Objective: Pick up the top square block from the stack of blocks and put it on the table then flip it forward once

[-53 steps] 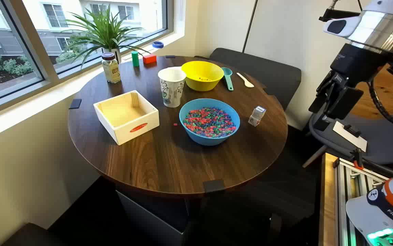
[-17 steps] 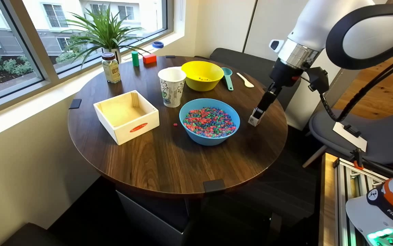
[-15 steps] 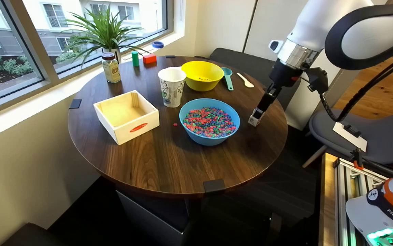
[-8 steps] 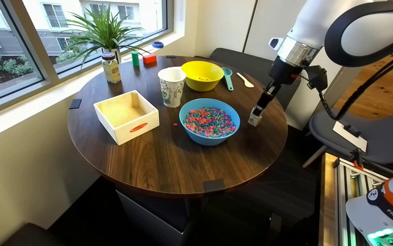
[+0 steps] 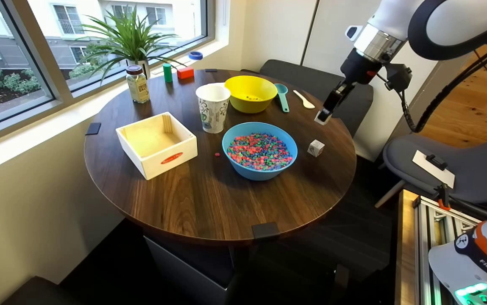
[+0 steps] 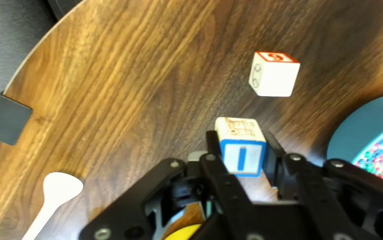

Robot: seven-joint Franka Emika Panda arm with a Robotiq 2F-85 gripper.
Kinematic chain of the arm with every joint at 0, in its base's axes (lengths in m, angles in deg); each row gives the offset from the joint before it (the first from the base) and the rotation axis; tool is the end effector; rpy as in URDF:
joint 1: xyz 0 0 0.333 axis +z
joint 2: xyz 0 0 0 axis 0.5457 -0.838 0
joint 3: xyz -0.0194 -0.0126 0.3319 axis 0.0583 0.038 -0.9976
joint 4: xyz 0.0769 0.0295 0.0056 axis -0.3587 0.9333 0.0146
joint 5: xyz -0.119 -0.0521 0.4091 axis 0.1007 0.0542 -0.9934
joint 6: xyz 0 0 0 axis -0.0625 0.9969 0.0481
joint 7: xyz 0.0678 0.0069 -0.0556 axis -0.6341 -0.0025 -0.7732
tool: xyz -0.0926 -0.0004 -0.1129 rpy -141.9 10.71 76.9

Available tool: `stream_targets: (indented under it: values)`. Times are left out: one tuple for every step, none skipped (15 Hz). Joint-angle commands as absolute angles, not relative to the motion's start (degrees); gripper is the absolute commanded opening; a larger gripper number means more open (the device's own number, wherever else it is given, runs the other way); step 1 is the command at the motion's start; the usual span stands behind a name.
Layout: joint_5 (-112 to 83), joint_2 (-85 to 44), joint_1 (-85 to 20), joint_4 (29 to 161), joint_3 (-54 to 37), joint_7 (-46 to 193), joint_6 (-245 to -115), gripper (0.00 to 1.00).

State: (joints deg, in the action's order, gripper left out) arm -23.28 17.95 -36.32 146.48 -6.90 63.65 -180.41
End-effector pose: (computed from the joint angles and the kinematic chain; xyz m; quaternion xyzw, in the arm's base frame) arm 0.4683 -0.0643 0.3973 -0.9901 0.0599 -0.1195 0.0426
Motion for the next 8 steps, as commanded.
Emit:
stream_targets:
  values:
    - [-22.4, 16.4, -37.8, 146.7, -5.4, 63.7, -181.1, 0.08]
    - [-22.6, 15.6, -38.0, 146.7, -5.0, 63.6, -181.5, 0.08]
    - [-22.5, 15.0, -38.2, 146.7, -4.9, 63.9, -181.8, 0.08]
    - [-22.1, 14.6, -38.5, 146.7, -5.0, 64.3, -182.2, 0.08]
    - [-22.1, 14.2, -38.6, 146.7, -5.0, 64.3, -182.3, 0.08]
    - [-22.0, 13.8, -38.7, 146.7, -5.1, 64.5, -182.6, 0.08]
    - [-22.2, 13.2, -38.7, 146.7, -5.1, 64.5, -182.8, 0.08]
    - [-22.2, 12.7, -38.7, 146.7, -5.1, 64.6, -183.1, 0.08]
